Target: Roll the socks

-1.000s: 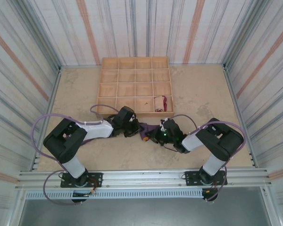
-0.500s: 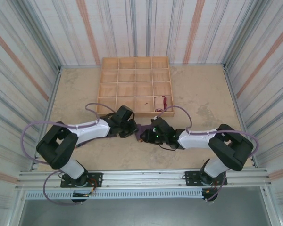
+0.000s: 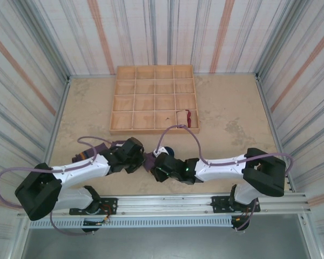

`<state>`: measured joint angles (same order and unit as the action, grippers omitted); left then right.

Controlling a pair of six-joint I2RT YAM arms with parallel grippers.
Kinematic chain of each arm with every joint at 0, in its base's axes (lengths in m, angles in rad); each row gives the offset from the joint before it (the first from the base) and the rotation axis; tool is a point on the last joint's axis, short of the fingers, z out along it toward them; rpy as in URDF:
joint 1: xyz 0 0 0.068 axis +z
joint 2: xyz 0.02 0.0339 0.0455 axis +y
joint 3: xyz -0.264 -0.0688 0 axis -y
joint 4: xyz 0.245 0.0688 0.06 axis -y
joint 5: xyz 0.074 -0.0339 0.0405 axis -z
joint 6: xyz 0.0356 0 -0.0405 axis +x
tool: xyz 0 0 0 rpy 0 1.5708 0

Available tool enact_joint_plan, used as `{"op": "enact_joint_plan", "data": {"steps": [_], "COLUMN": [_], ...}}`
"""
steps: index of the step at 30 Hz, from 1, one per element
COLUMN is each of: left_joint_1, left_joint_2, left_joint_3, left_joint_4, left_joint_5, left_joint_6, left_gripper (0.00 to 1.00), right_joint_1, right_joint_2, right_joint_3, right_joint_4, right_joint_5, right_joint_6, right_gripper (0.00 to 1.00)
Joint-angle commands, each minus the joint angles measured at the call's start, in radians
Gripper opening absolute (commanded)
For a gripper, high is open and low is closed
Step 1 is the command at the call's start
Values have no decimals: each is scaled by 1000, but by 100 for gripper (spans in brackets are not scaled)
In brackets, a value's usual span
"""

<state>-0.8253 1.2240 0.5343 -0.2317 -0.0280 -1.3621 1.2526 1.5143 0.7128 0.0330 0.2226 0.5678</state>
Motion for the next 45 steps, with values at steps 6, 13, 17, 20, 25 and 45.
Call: {"op": "enact_joint_plan", "data": {"steps": [6, 13, 17, 20, 25, 45], "left_joint_1": [-29, -35, -35, -35, -35, -9], "left_joint_2": [25, 32, 29, 33, 39, -126], "left_joint_3": [-21, -13, -18, -19, -13, -14], "left_joint_4": [4, 6, 7, 17, 20, -97], "left_joint_5": [-33, -33, -34, -23, -10, -78], "left_joint_6": [-63, -63, -64, -62, -48, 8], "left_gripper": [0, 0, 0, 0, 5, 54], "right_joint_1": [25, 25, 25, 25, 24, -250], "right_joint_2": [84, 168, 189, 209, 207, 222], "right_joint_3": [66, 96, 88, 85, 64, -296], "right_joint_4": [68, 35, 35, 30, 47, 562], "right_joint_5": [21, 123, 139, 145, 130, -376], "right_joint_6": [-79, -56, -44, -29, -1, 463], "right_gripper": [63, 59, 56, 48, 19, 0]}}
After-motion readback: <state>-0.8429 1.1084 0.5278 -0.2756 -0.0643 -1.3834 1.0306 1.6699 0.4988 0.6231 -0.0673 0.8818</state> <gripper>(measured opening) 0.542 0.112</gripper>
